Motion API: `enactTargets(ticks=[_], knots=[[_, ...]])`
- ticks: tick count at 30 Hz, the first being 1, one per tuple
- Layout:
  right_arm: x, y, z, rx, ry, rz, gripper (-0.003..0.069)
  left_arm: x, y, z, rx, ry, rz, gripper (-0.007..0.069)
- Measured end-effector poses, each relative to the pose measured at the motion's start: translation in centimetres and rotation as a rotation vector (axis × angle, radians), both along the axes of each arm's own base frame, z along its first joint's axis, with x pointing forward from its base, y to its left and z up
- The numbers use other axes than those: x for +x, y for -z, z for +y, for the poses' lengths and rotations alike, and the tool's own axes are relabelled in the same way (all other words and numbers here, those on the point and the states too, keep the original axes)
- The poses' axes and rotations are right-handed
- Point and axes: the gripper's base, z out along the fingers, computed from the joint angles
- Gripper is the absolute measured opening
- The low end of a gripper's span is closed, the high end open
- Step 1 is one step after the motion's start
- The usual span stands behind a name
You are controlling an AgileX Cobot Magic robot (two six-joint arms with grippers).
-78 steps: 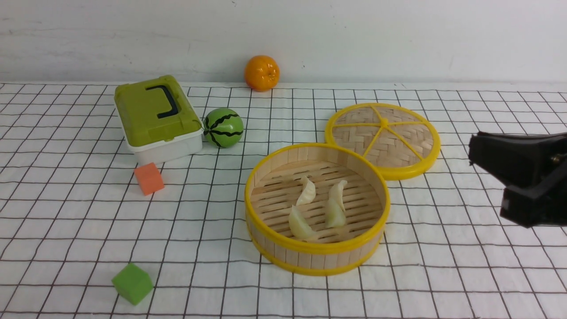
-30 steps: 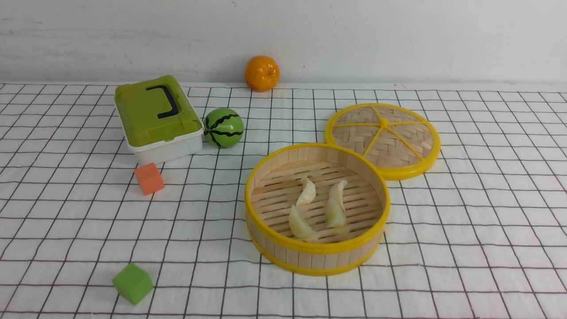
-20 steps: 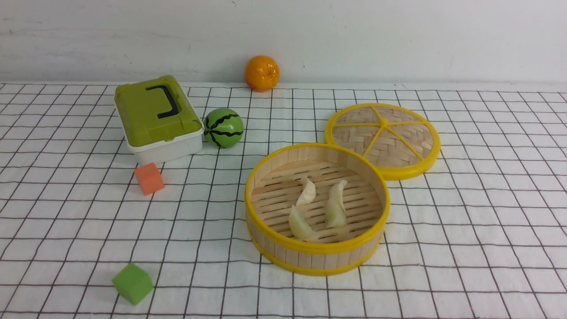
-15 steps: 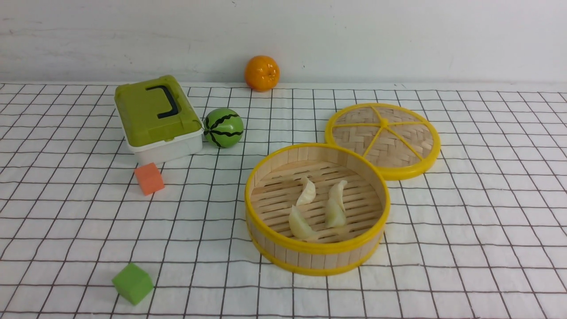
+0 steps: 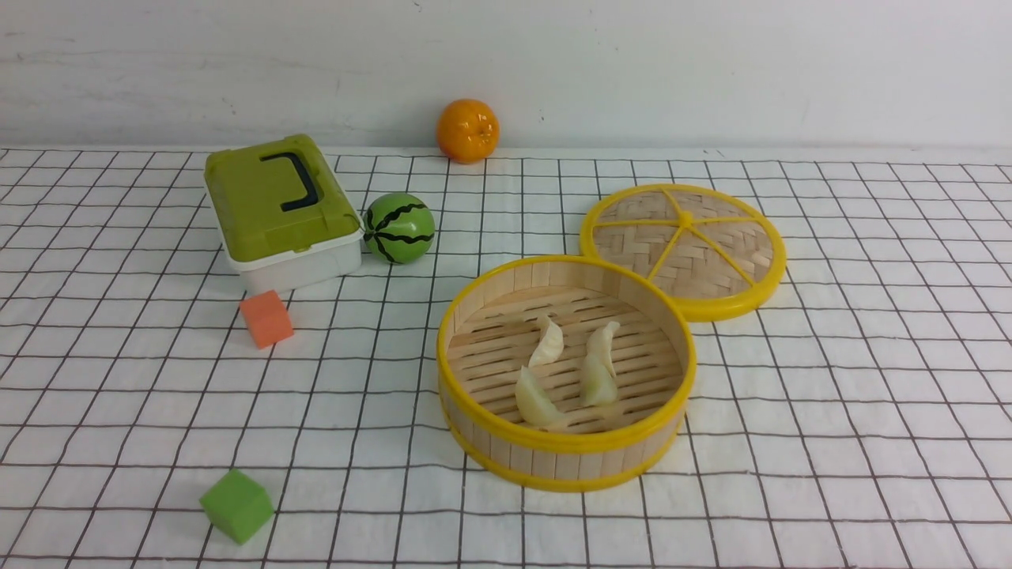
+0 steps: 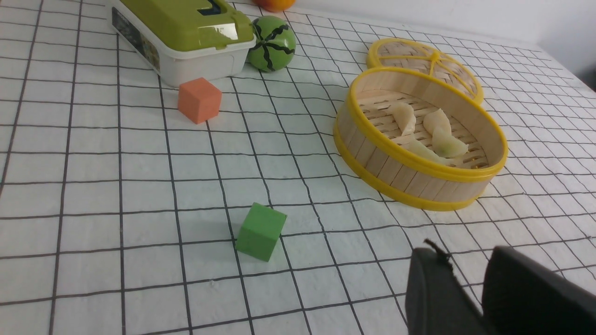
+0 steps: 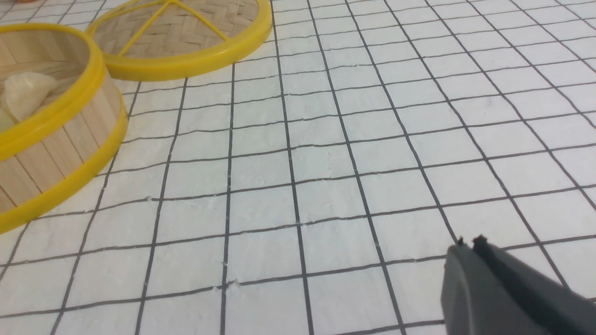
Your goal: Put the dumplings into the steamer on the table with the white tablecloth.
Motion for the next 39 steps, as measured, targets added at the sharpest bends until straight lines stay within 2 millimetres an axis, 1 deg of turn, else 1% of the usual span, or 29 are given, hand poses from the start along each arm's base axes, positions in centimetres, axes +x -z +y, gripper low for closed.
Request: enactTargets(ticks=[8, 11, 13, 14, 17, 19, 20, 23, 26, 29, 33, 35, 37, 39], knots=[[0.0, 0.0, 0.0, 0.000, 0.001, 0.000, -0.0009, 0.3, 0.7, -0.3, 0.004, 0.002, 0.007, 0.0179], [0.0, 0.0, 0.0, 0.000, 0.001, 0.000, -0.0006, 1.0, 1.2, -1.1, -0.025, -0.007, -0.058, 0.0171], [0.0, 0.0, 0.0, 0.000, 0.001, 0.000, -0.0005, 1.5, 1.4, -1.8, -0.070, -0.008, -0.144, 0.0137], [0.0, 0.0, 0.0, 0.000, 0.002, 0.000, -0.0003, 2.0, 1.9, -2.4, -0.087, -0.022, -0.204, 0.0099], [0.0, 0.0, 0.0, 0.000, 0.004, 0.000, 0.0000, 2.9, 2.9, -3.1, -0.130, -0.081, -0.341, -0.0011], [0.0, 0.0, 0.0, 0.000, 0.005, 0.000, 0.0001, 3.5, 4.0, -3.1, -0.141, -0.154, -0.399, -0.0013], [0.0, 0.0, 0.0, 0.000, 0.005, 0.000, 0.0002, 3.9, 4.9, -3.0, -0.125, -0.200, -0.400, -0.0013], [0.0, 0.0, 0.0, 0.000, 0.005, 0.000, 0.0006, 4.7, 7.7, -2.5, -0.064, -0.313, -0.354, -0.0013], [0.0, 0.0, 0.0, 0.000, 0.005, 0.000, 0.0009, 5.0, 9.7, -2.2, -0.018, -0.369, -0.291, -0.0013], [0.0, 0.0, 0.0, 0.000, 0.005, 0.000, 0.0013, 5.1, 10.3, -2.1, 0.002, -0.382, -0.251, -0.0013], [0.0, 0.0, 0.0, 0.000, 0.005, 0.000, 0.0020, 5.0, 11.5, -2.1, 0.046, -0.379, -0.130, -0.0013], [0.0, 0.0, 0.0, 0.000, 0.005, 0.000, 0.0020, 4.9, 11.8, -2.1, 0.052, -0.379, -0.104, -0.0013], [0.0, 0.0, 0.0, 0.000, 0.005, 0.000, 0.0021, 4.8, 12.4, -2.1, 0.068, -0.376, -0.038, -0.0013], [0.0, 0.0, 0.0, 0.000, 0.005, 0.000, 0.0023, 4.8, 12.6, -2.1, 0.083, -0.374, -0.019, -0.0013]])
